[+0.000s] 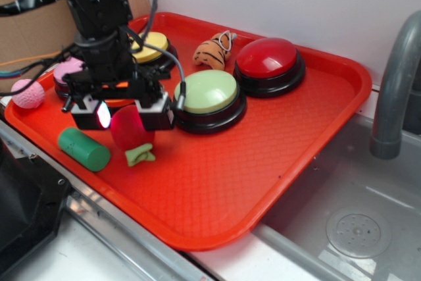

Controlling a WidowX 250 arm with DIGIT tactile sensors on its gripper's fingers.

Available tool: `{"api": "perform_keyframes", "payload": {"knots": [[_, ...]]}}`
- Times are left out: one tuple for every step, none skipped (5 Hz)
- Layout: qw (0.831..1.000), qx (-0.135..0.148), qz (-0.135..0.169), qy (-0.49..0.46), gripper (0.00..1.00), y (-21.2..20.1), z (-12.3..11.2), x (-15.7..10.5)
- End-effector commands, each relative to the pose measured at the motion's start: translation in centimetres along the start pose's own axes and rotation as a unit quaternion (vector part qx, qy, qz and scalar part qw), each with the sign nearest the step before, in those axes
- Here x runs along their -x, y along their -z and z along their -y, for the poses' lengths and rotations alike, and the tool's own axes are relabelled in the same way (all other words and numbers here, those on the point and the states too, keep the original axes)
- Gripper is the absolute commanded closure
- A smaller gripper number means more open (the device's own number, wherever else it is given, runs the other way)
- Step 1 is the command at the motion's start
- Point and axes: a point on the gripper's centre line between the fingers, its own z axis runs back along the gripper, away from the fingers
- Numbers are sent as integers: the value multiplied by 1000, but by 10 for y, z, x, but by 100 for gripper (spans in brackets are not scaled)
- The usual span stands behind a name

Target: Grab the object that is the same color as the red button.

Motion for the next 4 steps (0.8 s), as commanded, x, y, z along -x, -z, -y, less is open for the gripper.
{"api": "perform_keyframes", "payload": {"knots": [[1000,16,9,10,100,1,1,-5],[1000,19,10,21,100,-2,2,-6],[999,10,15,32,100,-4,7,-5],[998,-29,7,64,100,-22,18,-5]]}}
